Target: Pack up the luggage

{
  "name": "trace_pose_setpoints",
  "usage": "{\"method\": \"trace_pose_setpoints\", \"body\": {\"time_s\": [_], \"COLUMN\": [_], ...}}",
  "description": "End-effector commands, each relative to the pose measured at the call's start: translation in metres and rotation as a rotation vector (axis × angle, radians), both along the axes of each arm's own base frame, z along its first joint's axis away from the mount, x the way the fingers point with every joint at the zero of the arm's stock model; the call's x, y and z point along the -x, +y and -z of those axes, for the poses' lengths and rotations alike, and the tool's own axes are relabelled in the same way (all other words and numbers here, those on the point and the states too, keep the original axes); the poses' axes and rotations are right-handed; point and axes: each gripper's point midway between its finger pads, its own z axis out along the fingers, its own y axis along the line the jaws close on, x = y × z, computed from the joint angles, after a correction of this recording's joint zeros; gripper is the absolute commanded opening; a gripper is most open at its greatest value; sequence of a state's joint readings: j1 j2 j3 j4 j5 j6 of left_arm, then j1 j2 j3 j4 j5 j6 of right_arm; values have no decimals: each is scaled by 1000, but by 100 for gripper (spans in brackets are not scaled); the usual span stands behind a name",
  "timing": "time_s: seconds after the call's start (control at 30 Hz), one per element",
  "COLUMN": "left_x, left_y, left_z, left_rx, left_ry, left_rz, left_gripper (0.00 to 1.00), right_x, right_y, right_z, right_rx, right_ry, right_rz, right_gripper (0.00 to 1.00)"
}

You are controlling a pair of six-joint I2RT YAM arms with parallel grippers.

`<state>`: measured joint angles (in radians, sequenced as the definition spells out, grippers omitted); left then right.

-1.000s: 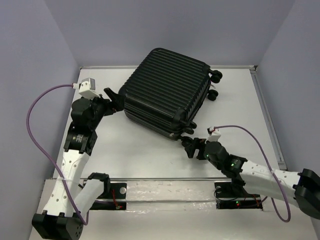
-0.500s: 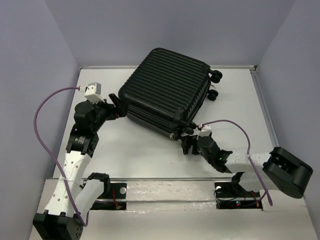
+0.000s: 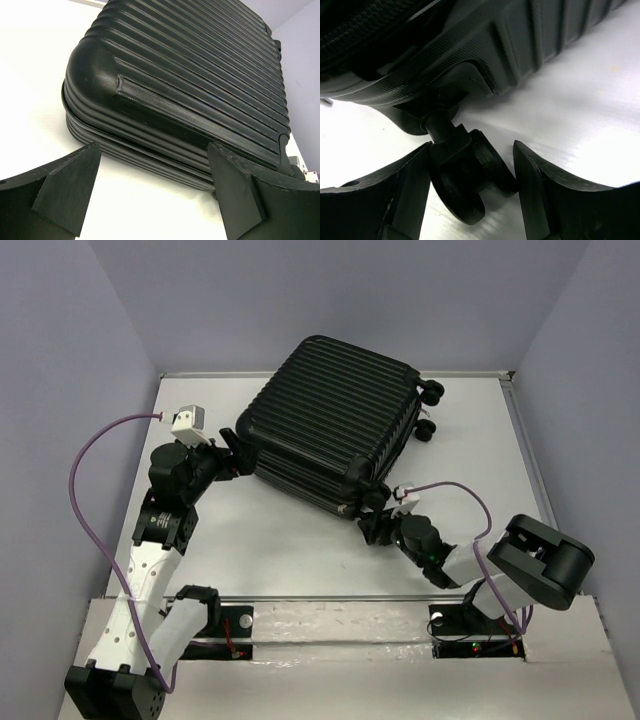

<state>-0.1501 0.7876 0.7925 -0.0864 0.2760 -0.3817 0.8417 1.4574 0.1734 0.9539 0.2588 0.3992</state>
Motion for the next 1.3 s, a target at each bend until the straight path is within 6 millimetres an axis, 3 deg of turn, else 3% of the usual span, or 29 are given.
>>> {"method": "trace_pose_setpoints", "body": {"time_s": [0.0, 0.07, 0.23, 0.33, 0.4, 0.47, 0.5, 0.6, 0.67, 0.77, 0.83, 0.87, 1.03, 1.17, 1.23, 1.27], "left_x": [-1, -1, -1, -1, -1, 0, 0, 0, 0, 1, 2, 2, 2, 2, 0, 0], "left_y": [-3, -3, -5, -6, -5, -5, -3, -3, -4, -3, -3, -3, -4, -1, 3, 4], "left_z": [-11, -11, -10, -10, -11, -11, -12, -12, -12, -14, -14, -14, -18, -17, -17, -18], "left_rx": [-2, -1, 4, 5, 5, 3, 0, -4, -2, -2, -4, -4, 2, -5, -13, -16], "left_ry": [-60, -57, -55, -54, -57, -61, -64, -64, -63, -70, -69, -69, -78, -78, -77, -76], "left_rz": [18, 18, 26, 32, 31, 28, 22, 20, 24, 24, 23, 23, 25, 9, -9, -17], "left_gripper": [99, 99, 99, 99, 99, 99, 99, 99, 99, 99, 99, 99, 99, 99, 99, 99], "right_x": [30, 38, 59, 70, 73, 66, 66, 54, 42, 37, 31, 34, 3, -51, -75, -90], "right_y": [25, 36, 33, 36, 36, 27, 20, -1, -7, -17, -26, -34, -73, -128, -149, -170], "right_z": [-17, -22, 5, 15, 20, 24, 29, 23, 7, -2, -16, -13, -35, -58, -79, -83], "right_rx": [-233, -290, -297, -306, -315, -299, -269, -210, -197, -145, -150, -123, -182, -250, -305, -347], "right_ry": [121, 207, 555, 698, 748, 724, 725, 644, 581, 535, 472, 475, 376, 304, 260, 256], "right_rz": [-112, -139, -27, -25, 2, 67, 100, 190, 229, 254, 281, 304, 460, 631, 665, 684], "right_gripper": [24, 22, 20, 37, 58, 80, 83, 80, 77, 87, 87, 83, 71, 66, 66, 68]}}
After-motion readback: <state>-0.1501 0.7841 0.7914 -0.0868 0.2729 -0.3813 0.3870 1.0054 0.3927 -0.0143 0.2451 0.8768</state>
